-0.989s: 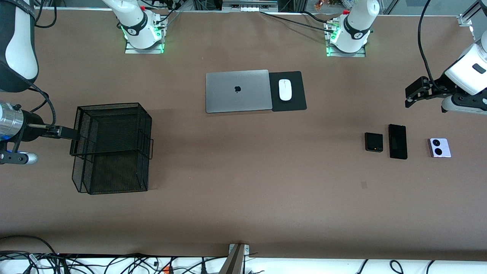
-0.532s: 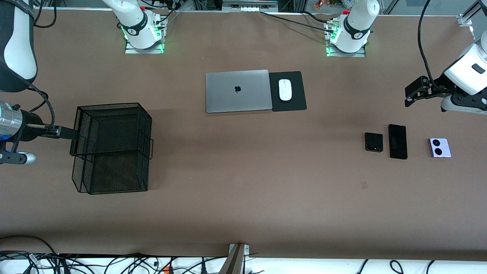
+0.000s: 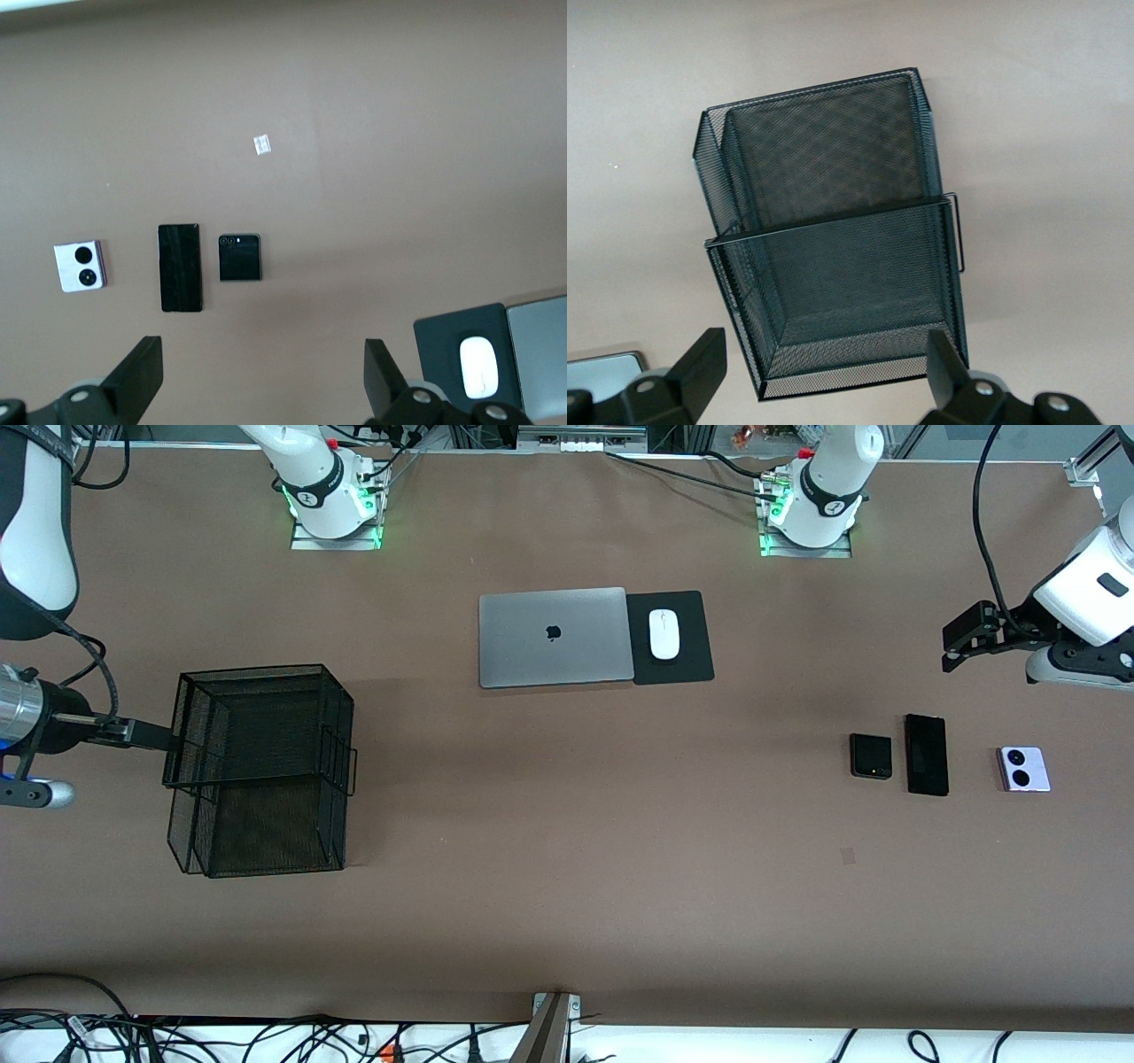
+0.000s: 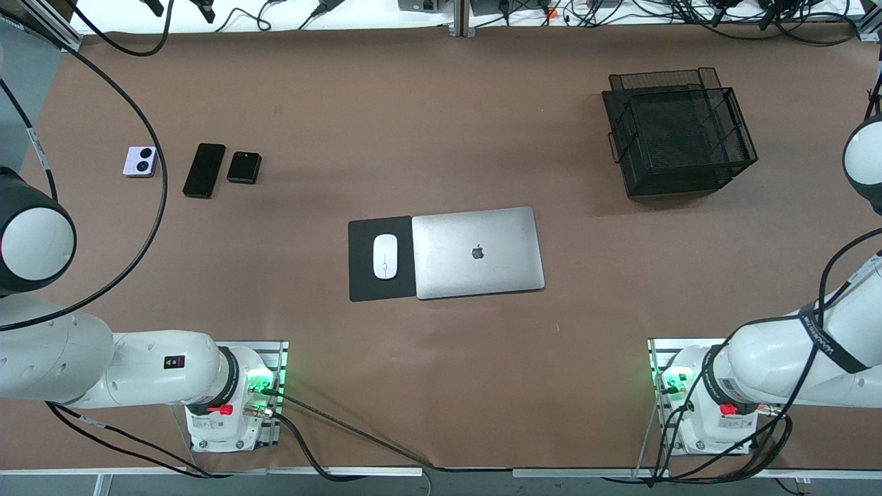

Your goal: Place phones with both arms

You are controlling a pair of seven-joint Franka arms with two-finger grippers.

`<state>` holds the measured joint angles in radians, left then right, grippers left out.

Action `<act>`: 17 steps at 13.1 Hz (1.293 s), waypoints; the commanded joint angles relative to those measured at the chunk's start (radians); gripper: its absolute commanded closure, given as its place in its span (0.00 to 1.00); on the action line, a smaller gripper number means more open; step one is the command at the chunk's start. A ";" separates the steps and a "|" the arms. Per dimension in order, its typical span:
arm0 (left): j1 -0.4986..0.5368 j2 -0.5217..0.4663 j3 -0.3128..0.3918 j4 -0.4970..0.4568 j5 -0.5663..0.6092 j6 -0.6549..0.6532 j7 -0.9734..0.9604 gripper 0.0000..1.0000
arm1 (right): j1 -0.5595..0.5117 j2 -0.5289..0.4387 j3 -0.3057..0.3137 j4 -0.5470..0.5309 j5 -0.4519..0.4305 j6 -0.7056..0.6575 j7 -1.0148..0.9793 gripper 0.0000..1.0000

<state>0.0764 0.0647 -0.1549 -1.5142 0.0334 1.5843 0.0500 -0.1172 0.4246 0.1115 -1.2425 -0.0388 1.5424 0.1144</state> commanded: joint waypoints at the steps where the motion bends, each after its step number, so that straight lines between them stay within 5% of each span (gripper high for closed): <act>1: -0.001 -0.017 0.002 -0.006 0.010 -0.029 0.007 0.00 | -0.009 0.013 0.002 0.026 -0.003 0.021 0.022 0.00; 17: -0.001 -0.016 0.003 -0.004 0.014 -0.029 0.013 0.00 | -0.013 -0.004 -0.044 0.035 0.004 0.035 0.008 0.00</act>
<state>0.0765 0.0632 -0.1549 -1.5141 0.0333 1.5689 0.0500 -0.1242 0.4253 0.0697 -1.2175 -0.0388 1.5837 0.1224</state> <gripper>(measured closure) 0.000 0.000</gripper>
